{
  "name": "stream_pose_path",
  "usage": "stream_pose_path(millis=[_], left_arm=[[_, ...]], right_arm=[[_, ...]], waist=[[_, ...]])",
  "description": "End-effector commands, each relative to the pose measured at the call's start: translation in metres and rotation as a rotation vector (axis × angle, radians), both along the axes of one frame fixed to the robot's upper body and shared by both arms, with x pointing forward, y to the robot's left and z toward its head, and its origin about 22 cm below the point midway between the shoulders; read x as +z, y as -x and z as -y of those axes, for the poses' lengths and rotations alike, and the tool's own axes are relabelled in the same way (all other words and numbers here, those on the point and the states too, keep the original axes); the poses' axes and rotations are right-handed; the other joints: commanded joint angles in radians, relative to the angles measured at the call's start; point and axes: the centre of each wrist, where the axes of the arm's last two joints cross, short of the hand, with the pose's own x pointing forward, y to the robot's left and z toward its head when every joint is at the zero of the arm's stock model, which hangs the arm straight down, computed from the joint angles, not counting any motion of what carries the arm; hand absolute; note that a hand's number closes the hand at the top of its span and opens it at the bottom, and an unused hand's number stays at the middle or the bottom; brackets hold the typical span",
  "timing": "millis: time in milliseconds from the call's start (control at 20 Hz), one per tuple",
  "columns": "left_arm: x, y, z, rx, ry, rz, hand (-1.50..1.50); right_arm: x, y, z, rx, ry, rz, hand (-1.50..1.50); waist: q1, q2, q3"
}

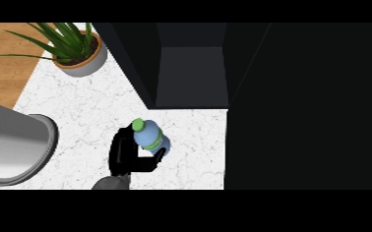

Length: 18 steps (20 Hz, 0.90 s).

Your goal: Pick up the bottled water, place it into the cabinet and close the cabinet

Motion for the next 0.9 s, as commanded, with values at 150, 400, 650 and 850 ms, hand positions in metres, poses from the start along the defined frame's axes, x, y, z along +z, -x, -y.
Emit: stream_pose_path(millis=[150,400,650,850], left_arm=[[0.048,-0.032,0.045,-0.053,-0.037,-0.001,1.50],[0.087,-0.055,0.059,-0.015,-0.160,0.077,1.50],[0.114,-0.090,0.093,-0.018,-0.210,0.073,1.50],[0.141,-0.115,0.104,0.004,-0.291,0.070,1.50]], right_arm=[[0.025,0.004,-0.009,-0.003,-0.042,0.041,-1.50],[0.015,0.006,0.010,-0.002,-0.037,0.054,-1.50],[0.019,-0.003,0.004,-0.005,-0.038,0.054,-1.50],[0.017,0.002,0.004,-0.011,-0.042,0.051,-1.50]], waist=[[-0.009,0.002,-0.002],[-0.007,0.000,0.000],[-0.021,0.008,-0.001],[-0.024,0.006,-0.001]])
